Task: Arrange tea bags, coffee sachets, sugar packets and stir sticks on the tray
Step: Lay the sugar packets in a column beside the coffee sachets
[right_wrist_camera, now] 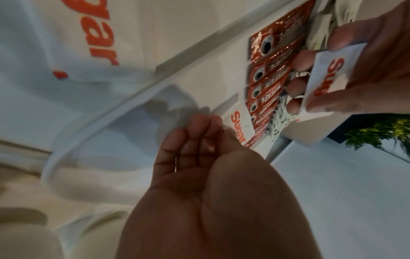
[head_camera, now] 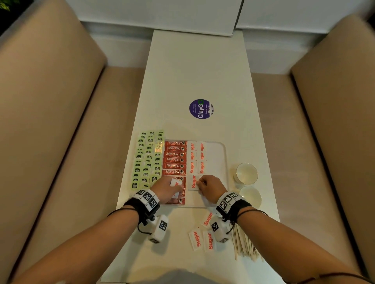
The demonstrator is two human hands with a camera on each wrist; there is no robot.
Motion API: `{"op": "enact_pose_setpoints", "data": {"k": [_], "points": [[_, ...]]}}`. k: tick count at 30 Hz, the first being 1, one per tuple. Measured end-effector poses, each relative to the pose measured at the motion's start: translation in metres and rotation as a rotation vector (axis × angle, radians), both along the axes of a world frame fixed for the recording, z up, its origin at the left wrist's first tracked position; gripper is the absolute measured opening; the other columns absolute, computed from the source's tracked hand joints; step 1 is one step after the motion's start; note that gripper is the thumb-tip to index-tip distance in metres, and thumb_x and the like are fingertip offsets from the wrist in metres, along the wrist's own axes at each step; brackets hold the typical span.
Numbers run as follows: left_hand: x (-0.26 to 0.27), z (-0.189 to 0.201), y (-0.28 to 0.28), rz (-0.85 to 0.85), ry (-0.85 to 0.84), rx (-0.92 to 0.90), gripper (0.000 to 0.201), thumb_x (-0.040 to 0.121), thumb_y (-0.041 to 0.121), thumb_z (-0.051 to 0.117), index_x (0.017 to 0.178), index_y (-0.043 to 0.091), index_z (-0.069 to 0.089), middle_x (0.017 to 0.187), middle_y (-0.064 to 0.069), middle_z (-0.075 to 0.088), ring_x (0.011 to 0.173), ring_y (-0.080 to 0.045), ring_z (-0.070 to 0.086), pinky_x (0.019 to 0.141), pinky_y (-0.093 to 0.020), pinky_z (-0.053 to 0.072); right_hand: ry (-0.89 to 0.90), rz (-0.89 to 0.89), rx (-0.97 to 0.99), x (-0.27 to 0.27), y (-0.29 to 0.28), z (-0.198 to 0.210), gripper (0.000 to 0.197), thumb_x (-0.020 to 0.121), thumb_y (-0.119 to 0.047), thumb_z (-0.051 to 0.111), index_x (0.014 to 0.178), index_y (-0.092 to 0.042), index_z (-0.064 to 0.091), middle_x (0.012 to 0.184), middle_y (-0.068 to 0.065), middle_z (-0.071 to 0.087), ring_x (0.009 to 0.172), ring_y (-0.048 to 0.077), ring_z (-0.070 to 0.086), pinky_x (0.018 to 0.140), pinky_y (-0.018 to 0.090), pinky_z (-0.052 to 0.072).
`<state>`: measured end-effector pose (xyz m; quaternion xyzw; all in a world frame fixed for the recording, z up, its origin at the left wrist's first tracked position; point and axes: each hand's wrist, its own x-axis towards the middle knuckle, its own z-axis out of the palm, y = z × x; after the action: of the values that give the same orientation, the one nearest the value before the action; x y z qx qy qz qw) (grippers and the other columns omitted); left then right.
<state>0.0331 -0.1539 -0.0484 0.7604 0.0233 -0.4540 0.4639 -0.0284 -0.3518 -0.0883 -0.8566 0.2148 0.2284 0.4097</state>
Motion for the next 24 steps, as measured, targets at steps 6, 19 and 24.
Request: {"op": "enact_pose_setpoints", "data": {"k": [6, 19, 24], "points": [[0.007, 0.002, 0.000, -0.006, -0.138, 0.044, 0.010, 0.094, 0.008, 0.063, 0.097, 0.015, 0.070, 0.094, -0.013, 0.075, 0.081, -0.026, 0.072, 0.075, -0.046, 0.062, -0.082, 0.128, 0.063, 0.004, 0.004, 0.015, 0.022, 0.103, -0.027, 0.052, 0.086, -0.019, 0.063, 0.079, -0.006, 0.069, 0.070, 0.008, 0.063, 0.069, 0.020, 0.048], [0.019, 0.011, -0.001, -0.054, -0.216, 0.016, 0.025, 0.095, 0.029, 0.066, 0.089, 0.005, 0.071, 0.075, -0.011, 0.075, 0.060, -0.021, 0.064, 0.066, -0.038, 0.056, -0.191, 0.231, 0.046, -0.007, 0.006, 0.030, 0.024, 0.103, -0.032, 0.051, 0.082, -0.025, 0.060, 0.076, -0.007, 0.067, 0.072, 0.010, 0.061, 0.072, 0.026, 0.049], [0.019, 0.013, 0.000, -0.145, -0.305, 0.059, 0.021, 0.094, 0.027, 0.068, 0.080, 0.011, 0.070, 0.070, -0.007, 0.073, 0.052, -0.012, 0.062, 0.056, -0.028, 0.053, -0.191, 0.200, 0.060, -0.014, 0.003, 0.026, 0.022, 0.103, -0.033, 0.052, 0.088, -0.022, 0.064, 0.077, -0.007, 0.068, 0.074, 0.009, 0.063, 0.075, 0.027, 0.052]]}}
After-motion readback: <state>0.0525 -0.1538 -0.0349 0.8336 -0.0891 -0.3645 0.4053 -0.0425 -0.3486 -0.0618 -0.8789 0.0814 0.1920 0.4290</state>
